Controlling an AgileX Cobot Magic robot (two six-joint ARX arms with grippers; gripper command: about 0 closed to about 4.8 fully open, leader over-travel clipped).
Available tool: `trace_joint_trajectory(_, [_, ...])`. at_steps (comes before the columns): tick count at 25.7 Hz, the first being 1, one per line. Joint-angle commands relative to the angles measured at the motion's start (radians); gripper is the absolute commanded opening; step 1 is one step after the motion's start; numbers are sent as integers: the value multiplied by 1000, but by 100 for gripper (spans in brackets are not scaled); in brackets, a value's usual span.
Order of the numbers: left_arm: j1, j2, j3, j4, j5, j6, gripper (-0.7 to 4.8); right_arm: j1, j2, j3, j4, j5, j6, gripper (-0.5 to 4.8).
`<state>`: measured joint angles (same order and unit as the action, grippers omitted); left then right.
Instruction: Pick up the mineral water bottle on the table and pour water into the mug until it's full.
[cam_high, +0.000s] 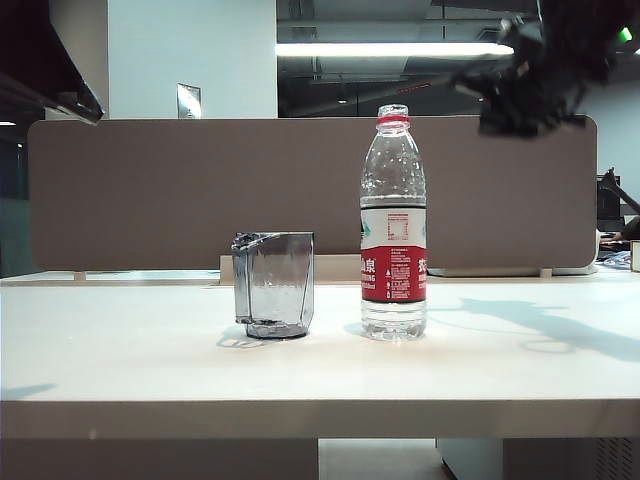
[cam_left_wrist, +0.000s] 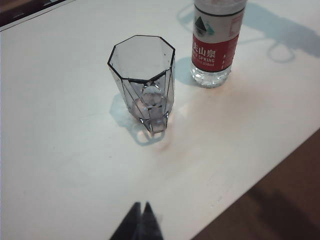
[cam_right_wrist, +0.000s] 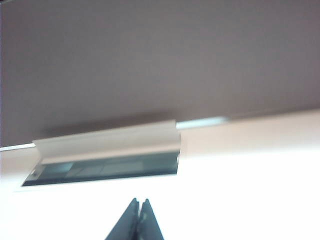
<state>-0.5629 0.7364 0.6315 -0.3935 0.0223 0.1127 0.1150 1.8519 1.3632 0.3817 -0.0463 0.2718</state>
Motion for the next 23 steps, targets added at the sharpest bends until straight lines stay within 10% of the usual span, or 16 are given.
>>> trace_joint_trajectory(1, [1,-2,2,9,0,0,-2,-5,-27,-135,171,-1,69,22])
trace_joint_trajectory(14, [1,-2,2,10,0,0,-2,-4,-94,-555,364,-1,36,21])
trace_joint_trajectory(23, [1,-2,2,10,0,0,-2,-4,-275,-779,318,1,-199,22])
